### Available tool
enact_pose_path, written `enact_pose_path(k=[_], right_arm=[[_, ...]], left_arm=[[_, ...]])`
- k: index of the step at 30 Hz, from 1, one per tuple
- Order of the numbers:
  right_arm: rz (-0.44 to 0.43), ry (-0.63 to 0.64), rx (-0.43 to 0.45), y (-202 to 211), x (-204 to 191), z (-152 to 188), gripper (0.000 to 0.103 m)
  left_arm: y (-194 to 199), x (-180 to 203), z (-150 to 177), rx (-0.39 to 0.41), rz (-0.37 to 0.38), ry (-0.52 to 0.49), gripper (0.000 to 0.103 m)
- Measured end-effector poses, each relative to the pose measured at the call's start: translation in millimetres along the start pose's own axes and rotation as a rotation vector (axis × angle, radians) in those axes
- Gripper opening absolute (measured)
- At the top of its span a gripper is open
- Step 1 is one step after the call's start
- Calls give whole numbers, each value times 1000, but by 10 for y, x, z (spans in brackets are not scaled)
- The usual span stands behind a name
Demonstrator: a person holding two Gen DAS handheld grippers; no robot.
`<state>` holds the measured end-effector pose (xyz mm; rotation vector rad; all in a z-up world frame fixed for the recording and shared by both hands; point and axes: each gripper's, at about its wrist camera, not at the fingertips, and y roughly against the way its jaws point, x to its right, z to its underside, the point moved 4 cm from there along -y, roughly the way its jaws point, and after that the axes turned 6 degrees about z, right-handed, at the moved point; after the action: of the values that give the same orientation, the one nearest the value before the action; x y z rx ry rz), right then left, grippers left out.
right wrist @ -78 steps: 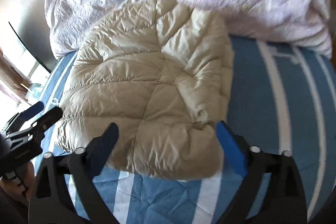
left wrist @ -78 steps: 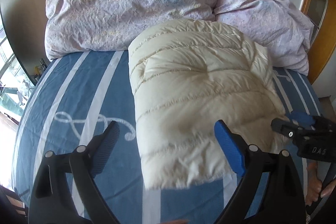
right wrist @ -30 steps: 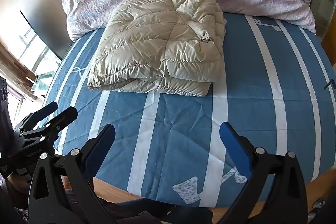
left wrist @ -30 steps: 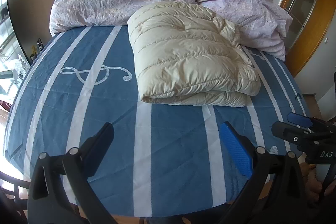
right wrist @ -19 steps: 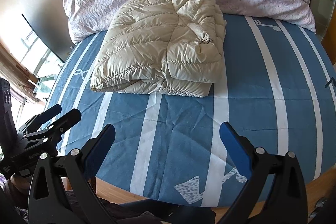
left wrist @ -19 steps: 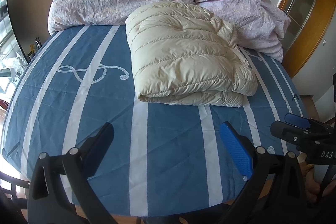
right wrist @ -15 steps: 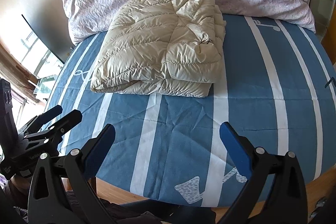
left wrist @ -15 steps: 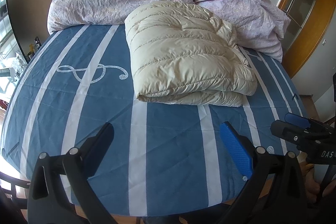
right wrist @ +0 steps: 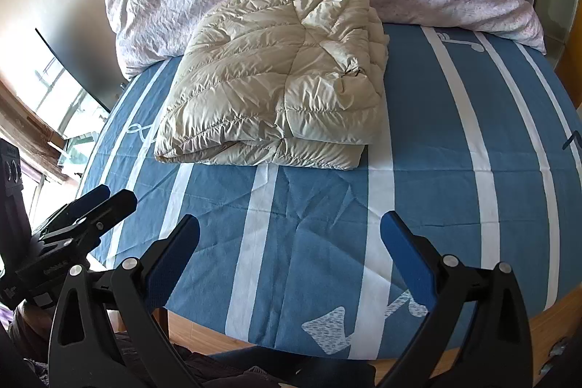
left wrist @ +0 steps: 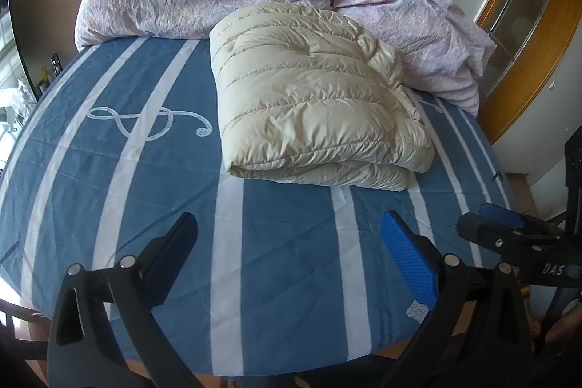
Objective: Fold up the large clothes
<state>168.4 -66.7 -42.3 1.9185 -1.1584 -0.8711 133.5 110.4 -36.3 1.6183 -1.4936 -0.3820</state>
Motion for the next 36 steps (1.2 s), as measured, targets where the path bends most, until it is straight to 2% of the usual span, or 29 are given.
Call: enact_pose_path(k=[10, 36], right_arm=[[0, -3, -3, -1, 11, -3, 101], [-1, -3, -7, -9, -4, 20, 101]], left_arm=[[3, 42, -4, -2, 70, 6, 101], [-7, 74, 14, -17, 57, -12, 100]])
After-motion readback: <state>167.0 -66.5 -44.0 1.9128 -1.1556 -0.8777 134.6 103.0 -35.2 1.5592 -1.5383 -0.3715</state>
